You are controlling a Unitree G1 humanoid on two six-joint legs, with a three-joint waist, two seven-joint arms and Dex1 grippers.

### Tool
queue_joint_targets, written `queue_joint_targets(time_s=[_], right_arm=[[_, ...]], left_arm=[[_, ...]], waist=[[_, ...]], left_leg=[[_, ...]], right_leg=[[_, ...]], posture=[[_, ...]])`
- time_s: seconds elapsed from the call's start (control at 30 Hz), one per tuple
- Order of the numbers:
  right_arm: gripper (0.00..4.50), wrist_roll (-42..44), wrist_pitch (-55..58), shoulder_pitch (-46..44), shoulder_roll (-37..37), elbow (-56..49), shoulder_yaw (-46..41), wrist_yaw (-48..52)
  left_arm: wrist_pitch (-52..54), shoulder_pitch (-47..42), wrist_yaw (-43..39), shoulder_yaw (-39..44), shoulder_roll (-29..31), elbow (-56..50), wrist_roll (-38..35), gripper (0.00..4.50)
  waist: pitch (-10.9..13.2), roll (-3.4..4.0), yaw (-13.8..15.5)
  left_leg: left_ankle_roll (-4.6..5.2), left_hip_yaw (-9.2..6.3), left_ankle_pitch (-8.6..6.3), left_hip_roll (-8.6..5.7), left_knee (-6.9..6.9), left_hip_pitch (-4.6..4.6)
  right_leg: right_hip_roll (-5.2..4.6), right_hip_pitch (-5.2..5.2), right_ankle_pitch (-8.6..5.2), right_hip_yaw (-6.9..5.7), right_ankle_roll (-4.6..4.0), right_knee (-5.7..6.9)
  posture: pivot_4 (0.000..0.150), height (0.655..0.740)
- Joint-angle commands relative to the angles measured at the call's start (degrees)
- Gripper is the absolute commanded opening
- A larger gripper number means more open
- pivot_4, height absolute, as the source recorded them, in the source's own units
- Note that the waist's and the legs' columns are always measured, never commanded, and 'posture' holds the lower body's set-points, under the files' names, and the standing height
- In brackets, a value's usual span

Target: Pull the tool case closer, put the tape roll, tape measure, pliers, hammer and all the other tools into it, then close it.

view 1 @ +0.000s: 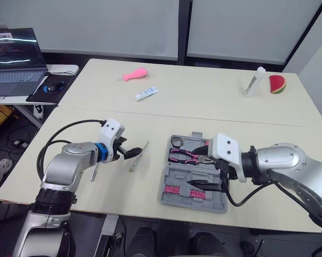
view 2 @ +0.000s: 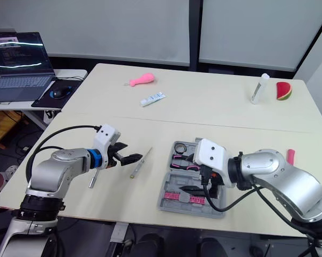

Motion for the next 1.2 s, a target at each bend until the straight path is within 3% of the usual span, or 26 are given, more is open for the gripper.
queue_joint_targets(time_s=[0.03,0.37,0.7,0.8,1.2], right_arm=[[4.5,-0.36,-0.37,1.27,0.82,-2.55,-1.29,-2.57],[4.5,-1.43,-1.04,3.39,2.59,-3.1,-0.06,-5.66],[4.5,-1.32,-1.06,3.21,2.43,-2.82,-0.24,-5.51],[4.5,-1.2,-0.99,3.33,2.25,-2.85,-0.51,-5.42],[4.5,-0.74,-0.38,3.58,1.6,-3.08,-1.54,-5.28]], left_arm=[[-5.61,1.29,-3.34,-1.31,1.63,-0.16,0.75,4.48],[-4.46,2.38,10.15,-2.84,-6.12,1.22,6.39,4.48],[-4.3,3.63,12.91,-6.11,-8.75,3.82,8.84,4.48],[-5.26,4.27,12.54,-7.16,-8.61,4.91,9.77,3.85],[-6.39,4.83,10.4,-5.67,-8.43,6.28,9.31,0.21]], waist=[[0.0,0.0,-0.01],[0.0,0.0,0.0],[0.0,-0.01,-0.03],[0.0,-0.01,0.01],[-0.01,0.01,0.02]], left_leg=[[0.0,0.0,0.0,0.0,0.0,0.0],[0.01,-0.03,0.0,0.0,-0.01,0.01],[0.0,0.0,0.0,0.0,-0.01,0.01],[0.0,0.0,0.0,0.0,-0.01,0.02],[0.0,0.0,0.0,-0.01,-0.01,0.06]], right_leg=[[0.0,0.0,0.0,0.01,0.0,0.0],[0.0,-0.02,0.0,0.01,0.0,0.03],[0.01,-0.02,0.0,0.02,0.0,0.04],[0.01,-0.01,0.0,0.03,0.0,0.03],[0.0,0.02,0.0,0.02,0.0,0.03]], posture=[[0.15,0.74],[0.15,0.74],[0.15,0.74],[0.15,0.74],[0.15,0.74]])
